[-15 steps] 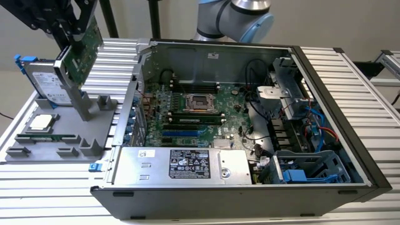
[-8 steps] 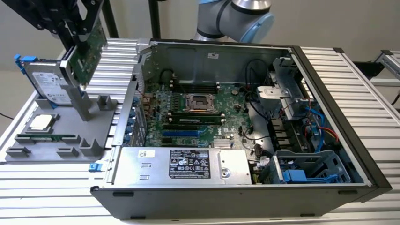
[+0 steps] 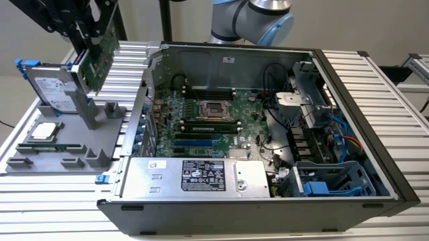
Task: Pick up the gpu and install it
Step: 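Pick up the gpu and move the gpu toward the slot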
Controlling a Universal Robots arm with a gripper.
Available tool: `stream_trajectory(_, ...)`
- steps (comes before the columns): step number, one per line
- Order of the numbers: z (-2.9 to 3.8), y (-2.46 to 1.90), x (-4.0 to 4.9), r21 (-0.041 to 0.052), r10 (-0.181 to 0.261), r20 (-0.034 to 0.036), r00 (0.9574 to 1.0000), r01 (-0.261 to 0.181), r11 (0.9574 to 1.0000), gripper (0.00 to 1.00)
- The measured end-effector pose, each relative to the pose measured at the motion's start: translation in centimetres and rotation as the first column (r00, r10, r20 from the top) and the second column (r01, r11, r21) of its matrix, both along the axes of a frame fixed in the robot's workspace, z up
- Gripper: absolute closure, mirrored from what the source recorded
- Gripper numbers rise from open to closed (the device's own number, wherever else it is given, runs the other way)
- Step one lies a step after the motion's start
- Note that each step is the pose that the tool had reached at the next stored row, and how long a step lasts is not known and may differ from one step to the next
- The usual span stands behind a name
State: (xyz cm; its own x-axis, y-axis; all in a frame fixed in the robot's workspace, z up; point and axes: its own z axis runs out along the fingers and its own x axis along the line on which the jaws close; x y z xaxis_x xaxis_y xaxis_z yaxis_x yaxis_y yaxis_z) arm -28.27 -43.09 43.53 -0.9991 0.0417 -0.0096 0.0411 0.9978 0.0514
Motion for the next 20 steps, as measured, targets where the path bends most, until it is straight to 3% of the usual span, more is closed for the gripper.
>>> stream_trajectory(20, 0.0, 0.0, 2.39, 0.0, 0.0, -0.0005, 1.0, 0.0, 1.0, 1.0)
